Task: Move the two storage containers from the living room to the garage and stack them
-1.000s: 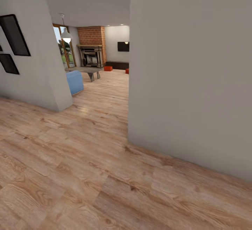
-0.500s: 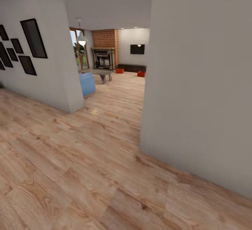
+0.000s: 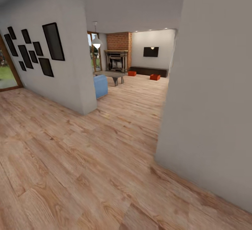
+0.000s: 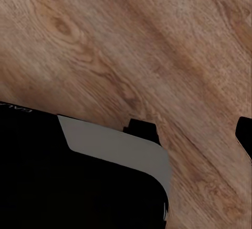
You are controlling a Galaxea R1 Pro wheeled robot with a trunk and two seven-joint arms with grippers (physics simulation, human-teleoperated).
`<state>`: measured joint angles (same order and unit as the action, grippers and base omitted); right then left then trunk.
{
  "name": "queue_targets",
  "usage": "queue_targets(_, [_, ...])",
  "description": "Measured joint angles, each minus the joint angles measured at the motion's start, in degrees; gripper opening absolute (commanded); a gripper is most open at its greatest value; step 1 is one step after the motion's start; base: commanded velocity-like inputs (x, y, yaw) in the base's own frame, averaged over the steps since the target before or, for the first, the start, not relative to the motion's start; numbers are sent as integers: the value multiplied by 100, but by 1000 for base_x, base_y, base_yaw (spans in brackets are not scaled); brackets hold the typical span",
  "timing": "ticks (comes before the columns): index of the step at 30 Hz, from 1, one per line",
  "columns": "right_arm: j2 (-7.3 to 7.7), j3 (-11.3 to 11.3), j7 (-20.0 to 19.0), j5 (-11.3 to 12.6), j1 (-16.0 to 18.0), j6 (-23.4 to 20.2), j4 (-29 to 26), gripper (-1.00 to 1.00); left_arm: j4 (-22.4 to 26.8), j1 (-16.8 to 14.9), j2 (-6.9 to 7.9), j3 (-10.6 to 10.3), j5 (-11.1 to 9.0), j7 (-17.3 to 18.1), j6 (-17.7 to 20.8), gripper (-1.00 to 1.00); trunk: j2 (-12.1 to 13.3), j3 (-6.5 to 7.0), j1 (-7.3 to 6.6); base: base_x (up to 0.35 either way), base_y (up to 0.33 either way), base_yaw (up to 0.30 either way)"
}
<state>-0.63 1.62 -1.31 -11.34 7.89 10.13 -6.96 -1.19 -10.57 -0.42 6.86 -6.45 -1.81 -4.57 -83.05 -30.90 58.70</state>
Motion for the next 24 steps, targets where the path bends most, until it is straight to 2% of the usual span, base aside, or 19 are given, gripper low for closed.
queue_targets(7, [8,0,1,2,-1,0,-1,100,0,0,0,-1,0,0,1,100,0,43,0,285,205,149])
queue_targets(24, [44,8,-8,9,-1,-1,-1,100,0,-1,0,-1,1,-1,1,100,0,49,0,285,206,6])
